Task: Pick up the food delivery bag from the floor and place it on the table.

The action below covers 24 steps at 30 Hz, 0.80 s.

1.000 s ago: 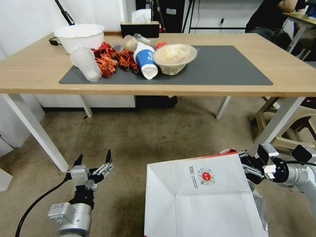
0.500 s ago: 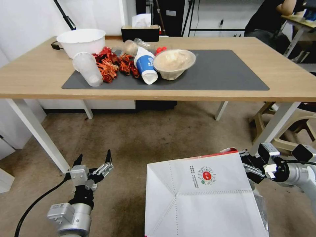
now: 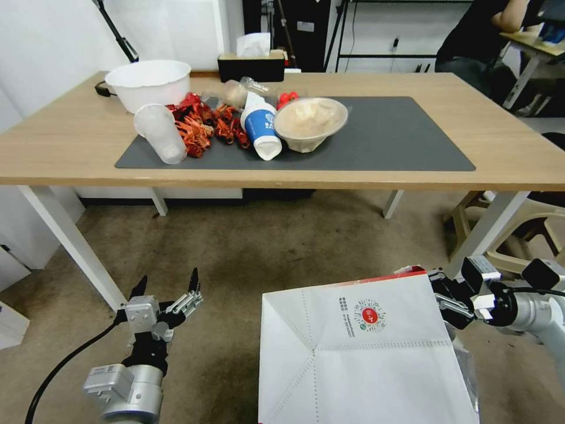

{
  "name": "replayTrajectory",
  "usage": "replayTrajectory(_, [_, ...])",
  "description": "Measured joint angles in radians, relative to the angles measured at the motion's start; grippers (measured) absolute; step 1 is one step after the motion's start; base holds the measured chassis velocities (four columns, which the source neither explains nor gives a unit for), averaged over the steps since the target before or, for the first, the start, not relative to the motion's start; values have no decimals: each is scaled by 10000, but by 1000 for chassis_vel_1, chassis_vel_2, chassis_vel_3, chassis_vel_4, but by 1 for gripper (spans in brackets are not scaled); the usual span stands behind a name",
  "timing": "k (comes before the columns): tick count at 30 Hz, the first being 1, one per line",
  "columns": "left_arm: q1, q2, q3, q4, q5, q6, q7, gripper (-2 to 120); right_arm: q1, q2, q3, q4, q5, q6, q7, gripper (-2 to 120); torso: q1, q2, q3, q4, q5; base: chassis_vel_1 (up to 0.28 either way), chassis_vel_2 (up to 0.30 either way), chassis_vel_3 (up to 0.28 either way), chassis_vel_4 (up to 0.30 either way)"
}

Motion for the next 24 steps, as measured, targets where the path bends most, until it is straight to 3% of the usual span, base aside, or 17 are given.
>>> replayTrajectory(24, [-19,-24,-6,-7,57,-16,22,100,63,-34,37,-73,-67,37,-54,0,353,966,615,0,0,0,0,0,0])
